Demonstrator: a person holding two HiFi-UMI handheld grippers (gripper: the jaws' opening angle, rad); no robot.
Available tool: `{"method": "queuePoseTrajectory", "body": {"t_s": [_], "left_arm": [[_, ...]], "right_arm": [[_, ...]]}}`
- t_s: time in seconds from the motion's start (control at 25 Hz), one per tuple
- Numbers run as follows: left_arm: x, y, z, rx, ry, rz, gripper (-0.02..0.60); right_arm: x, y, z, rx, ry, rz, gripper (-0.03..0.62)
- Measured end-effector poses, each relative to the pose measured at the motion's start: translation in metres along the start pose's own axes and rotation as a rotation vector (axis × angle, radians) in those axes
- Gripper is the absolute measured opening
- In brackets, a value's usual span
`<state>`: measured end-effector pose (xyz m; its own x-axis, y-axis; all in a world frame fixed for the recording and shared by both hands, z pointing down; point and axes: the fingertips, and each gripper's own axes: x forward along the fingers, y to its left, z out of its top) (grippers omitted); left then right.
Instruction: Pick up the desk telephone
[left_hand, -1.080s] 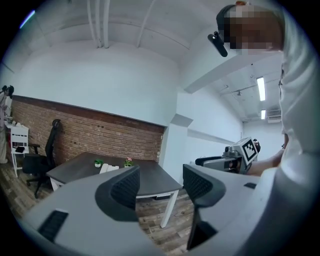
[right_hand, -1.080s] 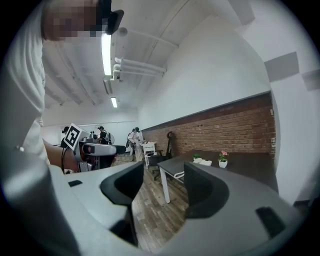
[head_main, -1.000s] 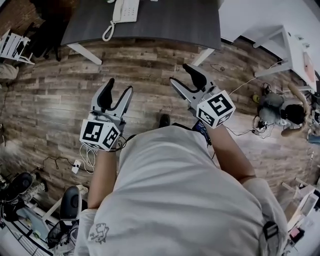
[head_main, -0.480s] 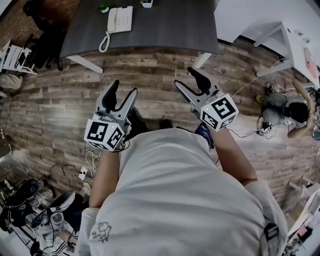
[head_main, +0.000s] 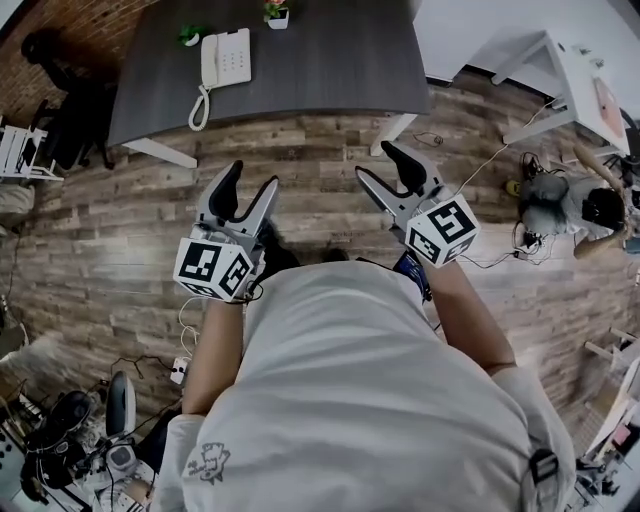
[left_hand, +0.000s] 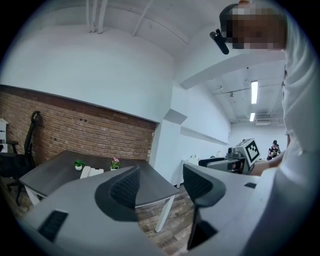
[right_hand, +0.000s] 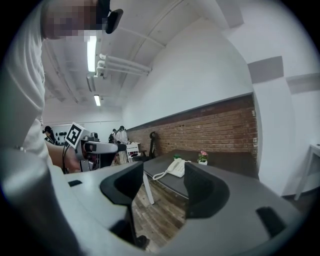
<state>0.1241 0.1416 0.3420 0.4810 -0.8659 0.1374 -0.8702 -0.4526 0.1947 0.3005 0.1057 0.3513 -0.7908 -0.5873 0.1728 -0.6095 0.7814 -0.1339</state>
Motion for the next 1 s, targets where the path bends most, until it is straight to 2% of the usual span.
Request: {"method": "queuePoseTrajectory", "body": {"t_s": [0.4, 0.72, 1.0], "left_arm": [[0.003, 0.112, 0.028, -0.005, -0.004, -0.039, 0.285], [-0.019, 0.202, 0.053, 0.009, -0.012, -0.058, 0.285], [-0.043, 0.266, 0.064, -0.024, -0.033, -0.076, 0.285]], "right_arm": [[0.112, 0.023, 0.016, -0.001, 0.031, -0.005, 0.244], [0.195, 0.054, 0.034, 0.003, 0.018, -0.03, 0.244], [0.259, 0.091, 0.037, -0.004, 0.038, -0.023, 0.244]]}}
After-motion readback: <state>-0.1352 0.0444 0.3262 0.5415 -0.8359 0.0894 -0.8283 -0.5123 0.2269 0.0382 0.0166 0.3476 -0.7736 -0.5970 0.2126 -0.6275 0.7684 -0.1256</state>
